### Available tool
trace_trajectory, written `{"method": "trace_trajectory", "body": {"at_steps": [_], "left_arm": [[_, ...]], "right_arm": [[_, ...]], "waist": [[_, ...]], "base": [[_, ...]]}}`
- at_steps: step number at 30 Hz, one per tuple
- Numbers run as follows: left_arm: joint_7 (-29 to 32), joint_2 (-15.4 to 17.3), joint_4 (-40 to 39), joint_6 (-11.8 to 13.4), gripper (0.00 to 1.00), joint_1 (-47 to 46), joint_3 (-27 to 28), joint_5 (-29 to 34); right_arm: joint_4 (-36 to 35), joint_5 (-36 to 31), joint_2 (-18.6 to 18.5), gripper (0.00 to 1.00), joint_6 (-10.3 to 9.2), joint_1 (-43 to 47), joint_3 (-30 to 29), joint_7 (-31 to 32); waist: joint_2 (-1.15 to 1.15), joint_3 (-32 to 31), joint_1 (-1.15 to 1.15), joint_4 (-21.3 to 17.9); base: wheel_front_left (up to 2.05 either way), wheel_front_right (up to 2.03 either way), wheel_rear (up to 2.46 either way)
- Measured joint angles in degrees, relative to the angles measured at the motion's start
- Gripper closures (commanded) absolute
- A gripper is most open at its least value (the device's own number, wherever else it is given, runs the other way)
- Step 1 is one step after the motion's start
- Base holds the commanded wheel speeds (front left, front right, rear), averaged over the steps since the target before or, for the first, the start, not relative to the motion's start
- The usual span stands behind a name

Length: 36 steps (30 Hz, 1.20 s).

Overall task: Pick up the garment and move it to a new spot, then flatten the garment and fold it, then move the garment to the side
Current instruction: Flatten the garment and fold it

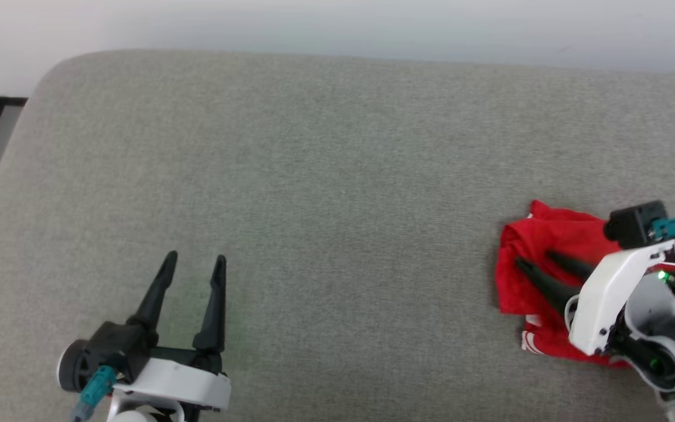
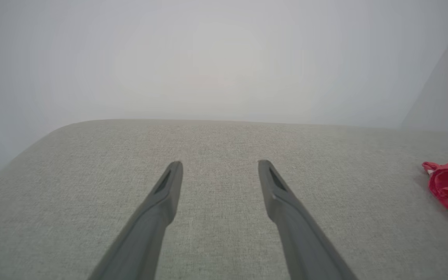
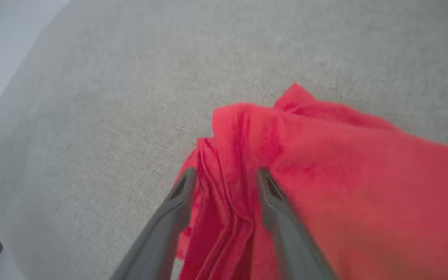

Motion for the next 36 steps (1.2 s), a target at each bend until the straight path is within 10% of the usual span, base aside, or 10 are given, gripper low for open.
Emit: {"method": "trace_trajectory", "body": {"at_steps": [23,36], "left_arm": [[0.00,0.94,6.89,0.00,0.00,1.60,1.64,-3.30],[0.00,1.54,2.74,0.00,0.00,8.63,1.92,-2.94]], "right_arm": [[12.99,2.77,-6.32,0.00,0.01,1.53,0.58,-40.19],[10.71,-2.24,-6.64,0.00,0.01,7.45,-2.52,-44.69]], "waist": [[0.00,-6.90,0.00,-7.00],[0.00,-12.78,0.00,-8.51]], "base": [[0.00,0.00,0.00],[0.00,0.00,0.00]]}}
